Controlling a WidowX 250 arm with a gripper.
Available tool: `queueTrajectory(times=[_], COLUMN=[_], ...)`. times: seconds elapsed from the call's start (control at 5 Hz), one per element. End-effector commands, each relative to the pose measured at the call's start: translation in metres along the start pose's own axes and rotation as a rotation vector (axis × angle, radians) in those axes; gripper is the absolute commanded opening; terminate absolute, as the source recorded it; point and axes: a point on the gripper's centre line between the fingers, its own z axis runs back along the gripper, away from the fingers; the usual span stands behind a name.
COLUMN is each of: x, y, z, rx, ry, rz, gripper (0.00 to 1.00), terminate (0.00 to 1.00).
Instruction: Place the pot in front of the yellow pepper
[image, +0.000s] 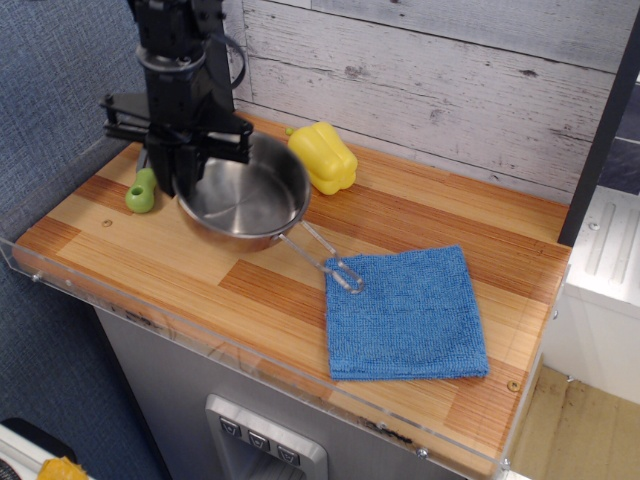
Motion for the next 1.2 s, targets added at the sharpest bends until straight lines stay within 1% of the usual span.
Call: queueTrajectory(times=[0.0,0.2,0.4,0.6,0.8,1.0], x=[-0.005,-0.004,0.001,0.005,0.007,0.003], y=[0.03,0.046,0.059,0.071,0.058,0.034], z=[-0.021,-0.03,-0.033,-0.04,-0.061,-0.083], rx=[0.014,0.035,0.05,0.055,0.022,0.005], ry=[0.027,0.025,0.02,0.024,0.055,0.088], rz=[0.058,0.085,0.09,0.096,0.038,-0.038], gripper=[0.0,0.0,0.0,0.0,0.0,0.0], terminate=[0.0,0.0,0.0,0.0,0.0,0.0])
